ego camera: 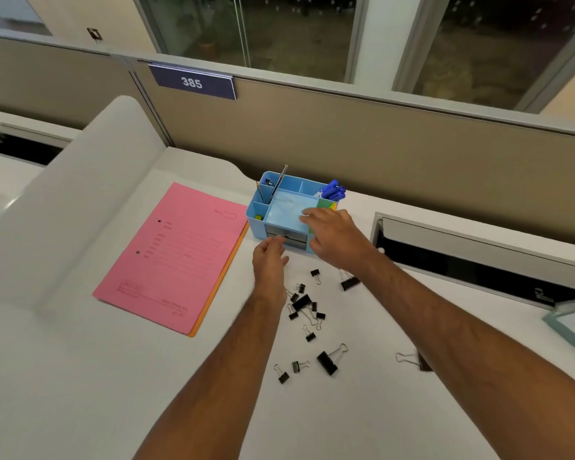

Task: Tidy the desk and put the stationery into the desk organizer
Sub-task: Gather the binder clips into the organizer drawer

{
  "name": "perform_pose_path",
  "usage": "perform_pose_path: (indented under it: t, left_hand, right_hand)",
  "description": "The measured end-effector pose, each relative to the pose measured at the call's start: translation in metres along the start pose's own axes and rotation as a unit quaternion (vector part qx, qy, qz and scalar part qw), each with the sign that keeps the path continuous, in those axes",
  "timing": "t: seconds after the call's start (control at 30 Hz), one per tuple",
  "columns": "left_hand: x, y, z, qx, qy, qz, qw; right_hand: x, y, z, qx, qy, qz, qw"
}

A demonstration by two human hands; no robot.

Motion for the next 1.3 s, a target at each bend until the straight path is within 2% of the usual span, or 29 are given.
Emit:
perform_pose_path:
  t: [0.1, 0.23, 0.53, 0.97, 1.3]
  left_hand:
    - [-0.004, 0.005, 0.0, 0.019, -0.016, -0.01, 1.0]
    - [0.0, 0.009, 0.002, 0.06, -0.043, -0.024, 0.997]
    - [0.001, 0.013, 0.002, 0.12, -0.103, -0.025, 0.987]
    - [0.003, 0.01, -0.002, 0.104, -0.097, -0.021, 0.99]
    - [0.002, -0.008, -0.009, 0.093, -0.092, -0.008, 0.991]
  right_hand:
    - [-0.012, 0.006, 0.01, 0.021, -0.002, -0.038, 0.999]
    - [-0.02, 0.01, 0.013, 0.012, -0.002, -0.052, 0.999]
    - [-0.031, 0.0, 0.009, 0.131, -0.029, -0.091, 0.987]
    - [-0.04, 0.001, 0.004, 0.195, -0.015, -0.148, 0.969]
    - [-0.042, -0.004, 0.001, 0.223, -0.019, -0.155, 0.962]
Point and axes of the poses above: each hand's wrist, its own x-axis away from the middle knuckle, its own y-axis out of the palm, z = x × y, the point moved 3 cm from there along -x, towards the middle knuckle, and after that the axes turned 10 degrees about -y, right-handed, at the moved point
